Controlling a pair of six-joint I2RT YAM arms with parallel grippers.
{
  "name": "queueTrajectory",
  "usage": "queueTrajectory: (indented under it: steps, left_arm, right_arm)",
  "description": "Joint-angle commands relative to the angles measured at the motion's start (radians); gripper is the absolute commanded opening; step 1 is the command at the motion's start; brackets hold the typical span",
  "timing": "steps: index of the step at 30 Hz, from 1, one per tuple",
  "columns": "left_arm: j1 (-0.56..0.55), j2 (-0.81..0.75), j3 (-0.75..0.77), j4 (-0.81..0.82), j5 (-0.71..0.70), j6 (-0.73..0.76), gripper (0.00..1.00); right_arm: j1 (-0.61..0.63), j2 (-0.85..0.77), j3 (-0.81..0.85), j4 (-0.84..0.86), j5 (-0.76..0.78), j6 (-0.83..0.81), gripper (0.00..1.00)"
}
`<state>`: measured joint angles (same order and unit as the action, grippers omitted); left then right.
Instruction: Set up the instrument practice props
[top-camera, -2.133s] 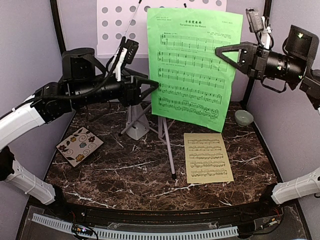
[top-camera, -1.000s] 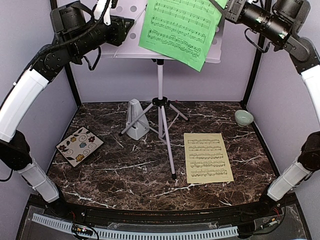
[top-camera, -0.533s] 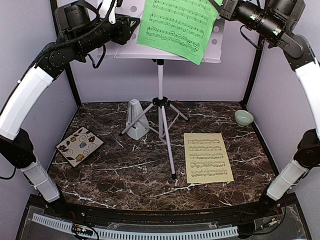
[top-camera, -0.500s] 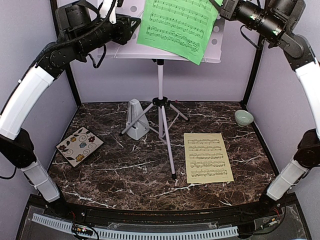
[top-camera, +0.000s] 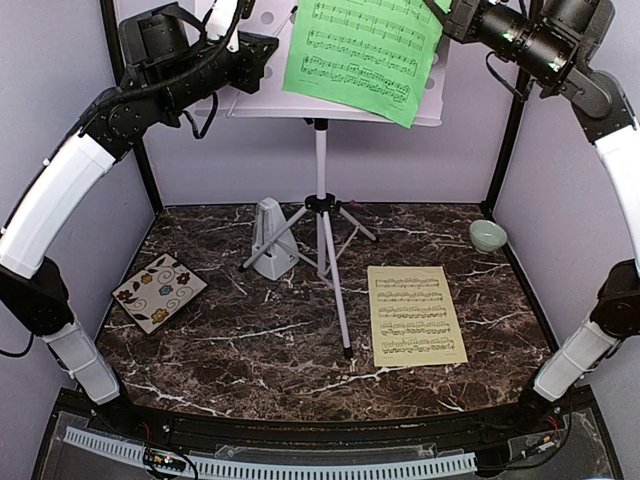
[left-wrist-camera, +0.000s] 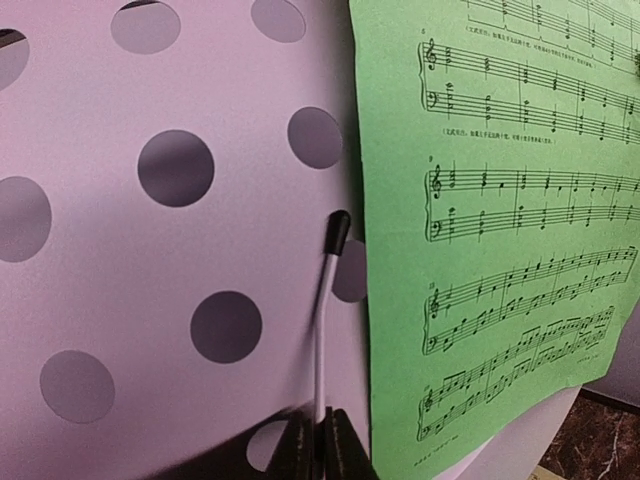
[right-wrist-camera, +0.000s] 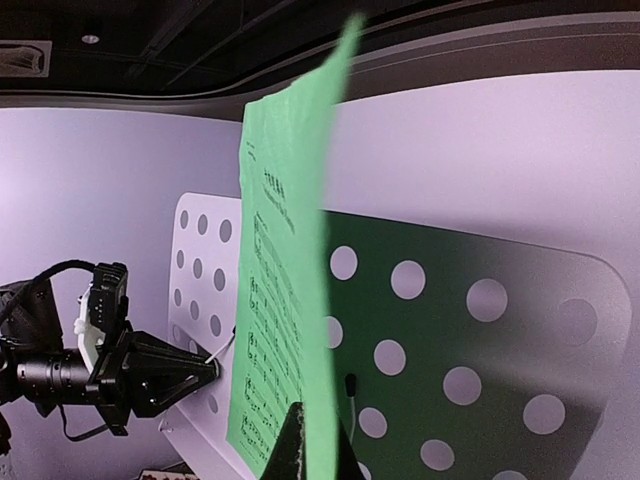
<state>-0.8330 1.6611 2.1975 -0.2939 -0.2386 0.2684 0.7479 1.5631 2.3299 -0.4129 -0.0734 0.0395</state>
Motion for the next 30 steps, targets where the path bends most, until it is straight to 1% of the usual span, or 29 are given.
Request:
queueTrajectory:
  steps: [1, 3, 6, 13, 20, 24, 30]
  left_arm:
    - [0.005, -0.073, -0.067, 0.118, 0.021, -0.006, 0.04]
    - [0.006, -0.089, -0.101, 0.156, 0.025, -0.007, 0.00]
    - [0.006, -0.099, -0.120, 0.184, 0.040, -0.006, 0.00]
    - [0.006, -0.122, -0.187, 0.243, 0.130, 0.018, 0.00]
    - [0.006, -0.116, -0.196, 0.255, 0.170, 0.038, 0.00]
    - [0.006, -0.112, -0.192, 0.257, 0.184, 0.045, 0.00]
    - [0.006, -0.103, -0.190, 0.254, 0.203, 0.050, 0.00]
  right_arm:
    - [0.001, -0.038, -0.022, 0.033, 0.036, -0.034, 0.00]
    - [0.001, -0.038, -0.025, 0.037, 0.035, -0.034, 0.00]
    - [0.001, -0.036, -0.026, 0.045, 0.034, -0.032, 0.00]
    - [0.002, -0.012, -0.024, 0.096, -0.005, -0.015, 0.00]
    - [0.004, 0.059, 0.018, 0.124, -0.068, -0.063, 0.00]
    - [0.005, 0.085, 0.011, 0.184, -0.093, -0.046, 0.00]
    - [0.018, 0.153, 0.064, 0.226, -0.154, -0.038, 0.00]
